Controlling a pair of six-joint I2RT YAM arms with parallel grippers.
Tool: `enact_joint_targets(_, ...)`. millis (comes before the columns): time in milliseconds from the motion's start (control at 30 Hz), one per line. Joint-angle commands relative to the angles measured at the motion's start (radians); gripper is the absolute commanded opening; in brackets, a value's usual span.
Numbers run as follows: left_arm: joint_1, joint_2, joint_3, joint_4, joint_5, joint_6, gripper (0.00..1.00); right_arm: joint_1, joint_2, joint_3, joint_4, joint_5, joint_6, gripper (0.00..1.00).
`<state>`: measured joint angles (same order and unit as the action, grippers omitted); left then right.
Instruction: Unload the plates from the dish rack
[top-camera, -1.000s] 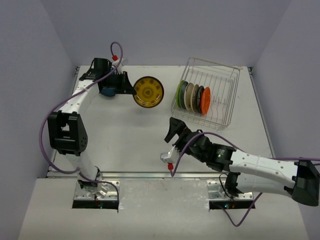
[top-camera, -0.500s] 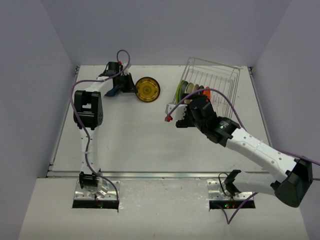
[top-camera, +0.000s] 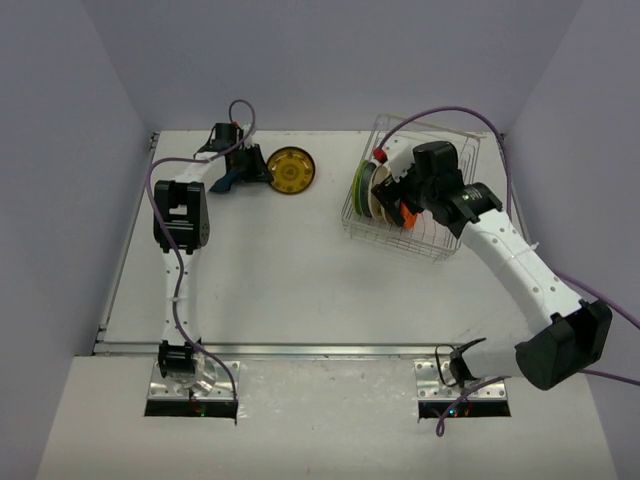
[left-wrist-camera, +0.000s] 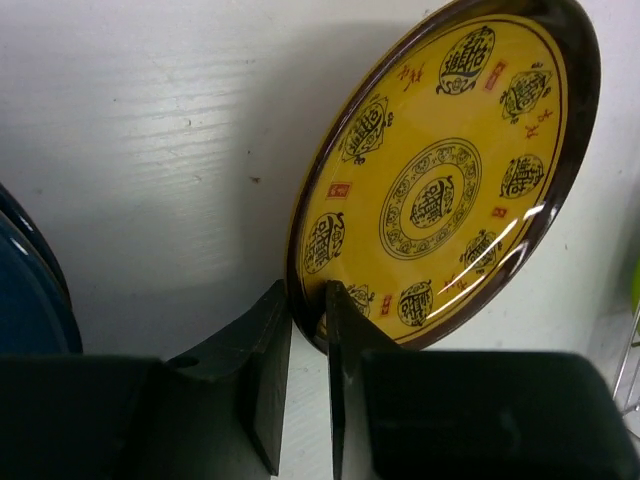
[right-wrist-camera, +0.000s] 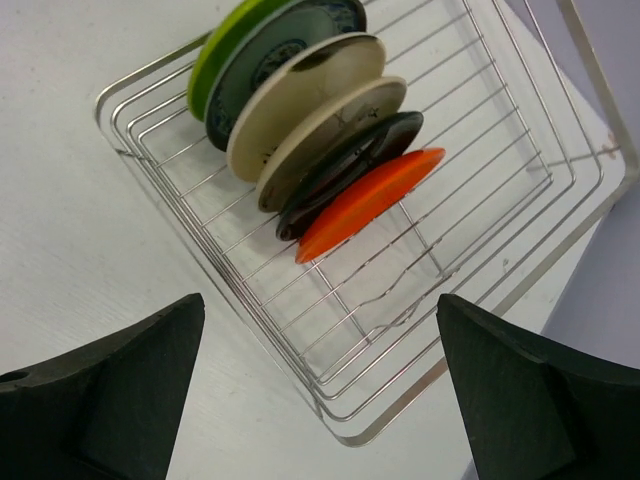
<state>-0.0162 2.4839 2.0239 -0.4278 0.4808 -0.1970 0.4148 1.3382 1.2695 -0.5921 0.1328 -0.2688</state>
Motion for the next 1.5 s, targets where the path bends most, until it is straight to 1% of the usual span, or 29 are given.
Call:
enact_joint_targets(0, 0.010, 0.012, 0.037, -0.008, -0.031, 0.004, 0.18, -0.082, 0.041, 0.104, -0.086, -0.126, 0.190, 0.99)
enact_joint_targets(100, 0.010, 0.016, 0.045, -0.017, -0.036, 0.004, 0.19, -0.107, 0.056, 0.116, -0.084, -0.149, 0.212, 0.99)
enact_joint_targets(133, 0.010, 0.015, 0.047, -0.018, -0.037, 0.006, 0.21, -0.113, 0.057, 0.118, -0.084, -0.148, 0.223, 0.99)
enact_joint_targets(167, 0.010, 0.011, 0.047, -0.019, -0.035, 0.007, 0.26, -0.119, 0.062, 0.122, -0.086, -0.149, 0.232, 0.99)
enact_joint_targets(233, 0.011, 0.002, 0.046, -0.019, -0.024, 0.005, 0.39, -0.130, 0.076, 0.130, -0.091, -0.150, 0.250, 0.99)
enact_joint_targets(267, 0.011, -0.007, 0.043, -0.020, -0.017, 0.004, 0.43, -0.135, 0.084, 0.135, -0.094, -0.150, 0.255, 0.99)
enact_joint_targets(333, 0.011, -0.040, 0.038, -0.021, -0.009, -0.001, 0.49, -0.141, 0.096, 0.143, -0.094, -0.146, 0.259, 0.99)
enact_joint_targets(467, 0.012, -0.102, 0.047, -0.035, 0.012, -0.016, 0.54, -0.157, 0.125, 0.157, -0.091, -0.136, 0.261, 0.99)
enact_joint_targets(500, 0.012, -0.130, 0.068, -0.053, 0.027, -0.022, 0.55, -0.167, 0.138, 0.166, -0.090, -0.143, 0.273, 0.97)
enact_joint_targets(567, 0.011, -0.195, 0.118, -0.102, 0.071, -0.038, 0.58, -0.194, 0.177, 0.188, -0.089, -0.166, 0.308, 0.88)
enact_joint_targets(633, 0.010, -0.278, 0.138, -0.121, 0.096, -0.053, 0.61, -0.239, 0.219, 0.214, -0.091, -0.210, 0.340, 0.73)
enact_joint_targets(700, 0.010, -0.369, 0.100, -0.125, 0.107, -0.048, 0.63, -0.264, 0.260, 0.238, -0.092, -0.254, 0.369, 0.64)
enact_joint_targets(767, 0.011, -0.482, 0.049, -0.130, 0.108, -0.030, 0.64, -0.288, 0.303, 0.260, -0.092, -0.319, 0.386, 0.58)
enact_joint_targets(833, 0.010, -0.578, -0.047, -0.133, 0.098, 0.000, 0.65, -0.317, 0.331, 0.273, -0.091, -0.353, 0.414, 0.55)
enact_joint_targets(967, 0.015, -0.734, -0.202, -0.164, 0.104, 0.025, 0.65, -0.365, 0.389, 0.293, -0.082, -0.445, 0.479, 0.53)
enact_joint_targets(1067, 0.016, -0.811, -0.293, -0.185, 0.116, 0.029, 0.65, -0.373, 0.431, 0.316, -0.075, -0.459, 0.498, 0.53)
enact_joint_targets(1167, 0.016, -0.886, -0.388, -0.164, 0.102, 0.037, 0.65, -0.375, 0.471, 0.339, -0.074, -0.468, 0.515, 0.52)
enact_joint_targets(1233, 0.016, -0.907, -0.427, -0.161, 0.088, 0.044, 0.66, -0.373, 0.489, 0.358, -0.075, -0.468, 0.522, 0.52)
enact_joint_targets(1367, 0.016, -0.926, -0.445, -0.183, 0.063, 0.067, 0.66, -0.374, 0.526, 0.385, -0.074, -0.471, 0.538, 0.48)
enact_joint_targets(1467, 0.016, -0.928, -0.453, -0.190, 0.050, 0.071, 0.66, -0.373, 0.548, 0.395, -0.074, -0.447, 0.548, 0.44)
